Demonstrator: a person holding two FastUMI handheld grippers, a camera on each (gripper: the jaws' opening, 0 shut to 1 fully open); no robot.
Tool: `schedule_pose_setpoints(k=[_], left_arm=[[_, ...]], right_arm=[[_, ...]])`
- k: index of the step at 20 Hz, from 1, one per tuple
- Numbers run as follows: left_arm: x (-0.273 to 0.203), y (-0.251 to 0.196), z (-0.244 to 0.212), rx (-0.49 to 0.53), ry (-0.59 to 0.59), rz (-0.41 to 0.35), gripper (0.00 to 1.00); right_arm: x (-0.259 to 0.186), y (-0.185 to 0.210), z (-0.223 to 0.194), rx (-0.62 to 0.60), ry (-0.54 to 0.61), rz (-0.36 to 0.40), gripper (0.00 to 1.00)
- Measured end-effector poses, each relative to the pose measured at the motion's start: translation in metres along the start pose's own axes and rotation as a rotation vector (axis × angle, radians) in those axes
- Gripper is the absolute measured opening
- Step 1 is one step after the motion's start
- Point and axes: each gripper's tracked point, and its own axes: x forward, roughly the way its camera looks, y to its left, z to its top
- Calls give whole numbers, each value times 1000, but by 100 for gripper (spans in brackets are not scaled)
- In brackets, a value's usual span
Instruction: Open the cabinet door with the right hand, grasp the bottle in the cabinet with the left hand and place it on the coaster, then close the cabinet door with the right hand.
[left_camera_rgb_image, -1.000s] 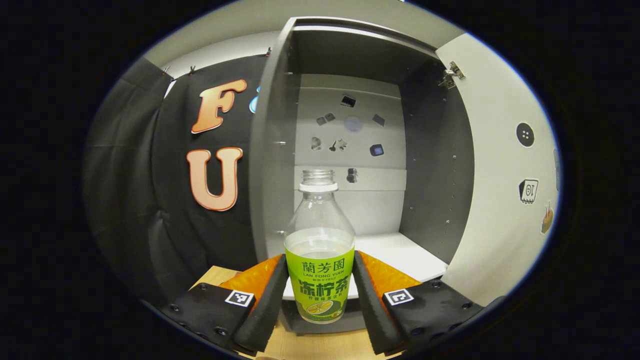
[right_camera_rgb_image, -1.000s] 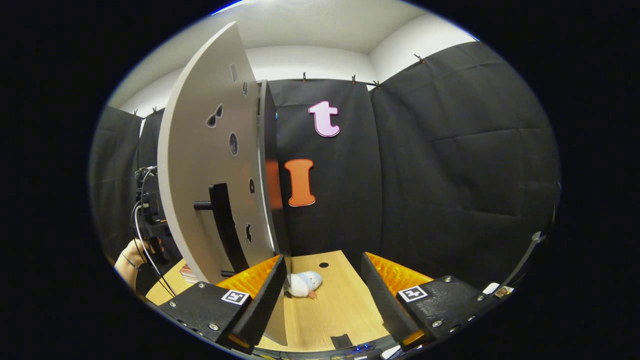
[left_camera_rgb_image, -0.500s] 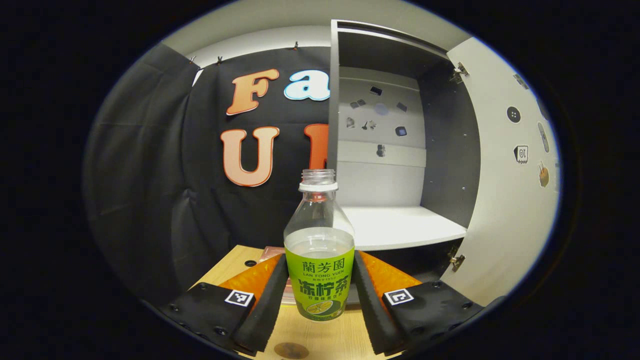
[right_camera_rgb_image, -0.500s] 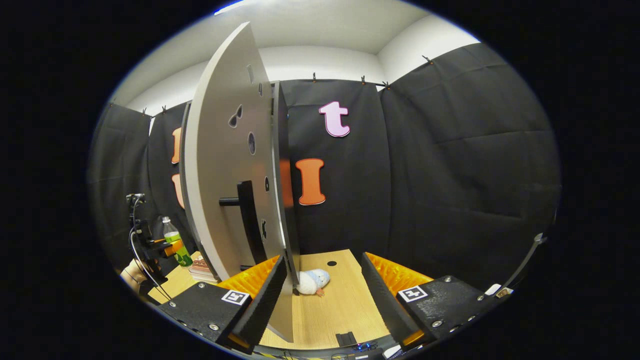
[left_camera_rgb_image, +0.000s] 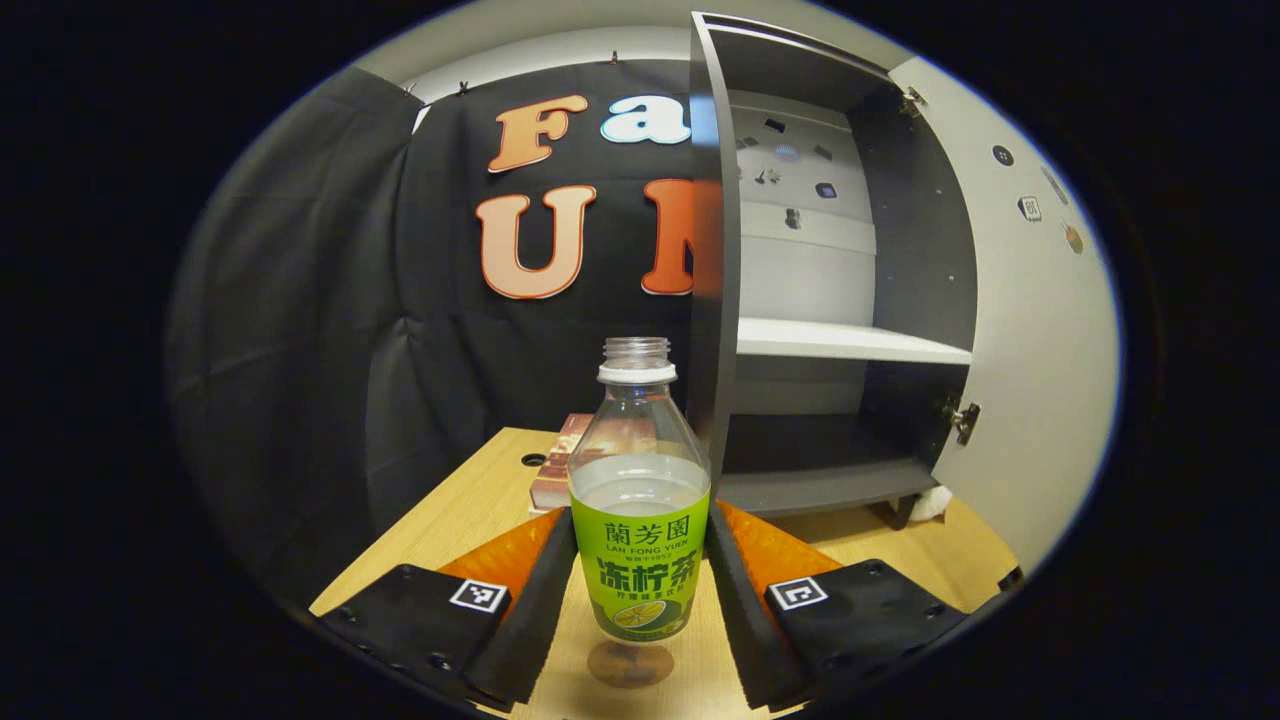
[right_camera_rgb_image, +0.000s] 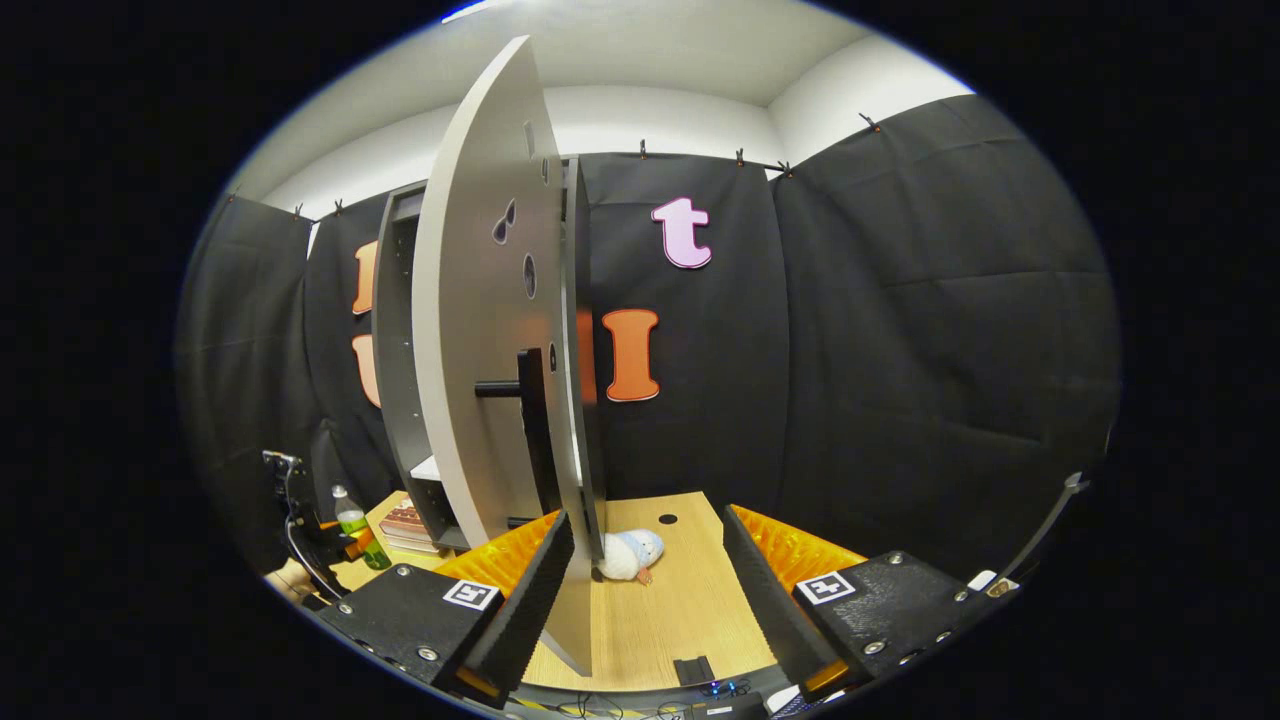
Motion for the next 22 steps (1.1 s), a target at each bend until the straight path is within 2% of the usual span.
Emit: schedule_pose_setpoints(k=[1,2,5,6,7,8,9,11,12,13,14,16,17,18,22], left_arm=[[2,0,-12,-6,7,-6,80],[3,0,-24,-12,12,-13,80],[8,1,-58,-23,48,-14,80],[11,2,-68,-25,64,-14,80],[12,2,-75,-30,69,-14,80],[14,2,-81,-36,71,-13,80],[16,4,-85,-44,74,-11,80],[18,8,-96,-57,77,0,80],[17,9,-100,-63,75,2,80],[18,9,-104,-69,74,5,81],[18,10,-107,-73,74,8,80],[17,10,-111,-77,72,12,81],[16,9,-111,-70,65,12,80],[17,8,-111,-58,64,12,81],[14,5,-111,-34,65,16,80]], right_arm=[[0,0,0,1,-1,-5,98],[1,1,0,4,1,-9,93],[1,-1,-4,10,14,-24,93],[2,-2,-4,6,21,-28,98],[1,-3,-5,1,27,-35,93],[1,-5,-5,-4,31,-42,93],[2,-6,-4,-7,32,-49,99],[2,-8,-2,-11,29,-60,99],[2,-7,-2,-10,27,-61,99],[2,-6,-2,-8,27,-62,93],[2,-6,-2,-5,29,-63,98],[6,-4,-3,-3,31,-62,99],[6,-3,-3,-4,31,-61,98],[6,-2,-3,-4,32,-59,93],[8,7,-3,-4,25,-43,93]])
